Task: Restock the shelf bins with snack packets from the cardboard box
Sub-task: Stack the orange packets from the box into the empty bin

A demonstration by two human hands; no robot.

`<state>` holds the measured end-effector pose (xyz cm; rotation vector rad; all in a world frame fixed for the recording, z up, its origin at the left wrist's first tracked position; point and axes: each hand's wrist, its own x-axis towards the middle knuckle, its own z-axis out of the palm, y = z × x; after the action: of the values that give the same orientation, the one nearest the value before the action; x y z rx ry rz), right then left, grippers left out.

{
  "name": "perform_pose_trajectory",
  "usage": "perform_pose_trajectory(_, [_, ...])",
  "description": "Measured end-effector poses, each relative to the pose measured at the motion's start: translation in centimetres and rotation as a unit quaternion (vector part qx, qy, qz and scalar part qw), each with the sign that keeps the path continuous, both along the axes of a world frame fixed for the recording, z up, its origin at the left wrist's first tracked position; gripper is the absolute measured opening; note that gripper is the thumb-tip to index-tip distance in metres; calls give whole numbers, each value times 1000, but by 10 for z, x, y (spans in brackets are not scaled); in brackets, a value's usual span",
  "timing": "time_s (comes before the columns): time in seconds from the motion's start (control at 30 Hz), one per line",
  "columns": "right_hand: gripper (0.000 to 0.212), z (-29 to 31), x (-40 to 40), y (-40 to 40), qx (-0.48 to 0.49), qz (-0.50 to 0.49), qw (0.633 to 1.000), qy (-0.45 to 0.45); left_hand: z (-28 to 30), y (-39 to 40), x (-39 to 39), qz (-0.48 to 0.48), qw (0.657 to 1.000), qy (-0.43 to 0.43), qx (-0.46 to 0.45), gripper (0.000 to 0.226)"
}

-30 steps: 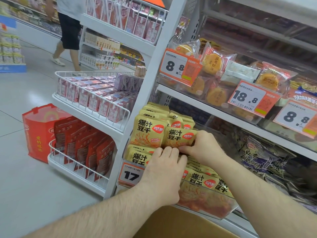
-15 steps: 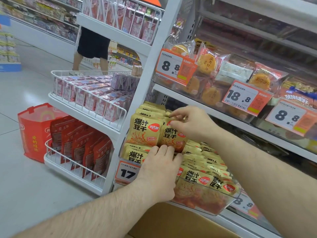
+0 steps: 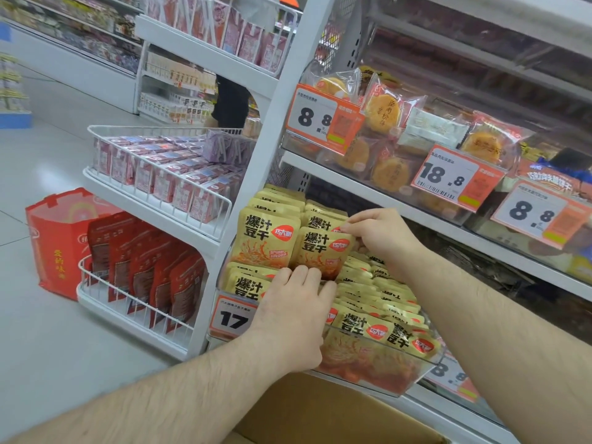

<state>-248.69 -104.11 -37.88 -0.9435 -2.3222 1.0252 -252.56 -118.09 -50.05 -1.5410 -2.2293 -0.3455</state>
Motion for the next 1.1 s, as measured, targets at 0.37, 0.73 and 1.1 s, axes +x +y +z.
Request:
perform_pose_trajectory(0.37, [18, 0, 3, -6, 22, 40, 999, -13, 0, 0, 0, -2, 1000, 0, 4, 74])
perform_pose_trajectory(0.73, [34, -18, -5, -12, 482, 120, 868, -10, 1, 0, 0, -1, 1000, -5, 10, 72])
perform_pose_trajectory(1.1, [10, -20, -15, -9, 414, 106, 903, 41, 1, 0, 0, 0, 1000, 5, -3, 74])
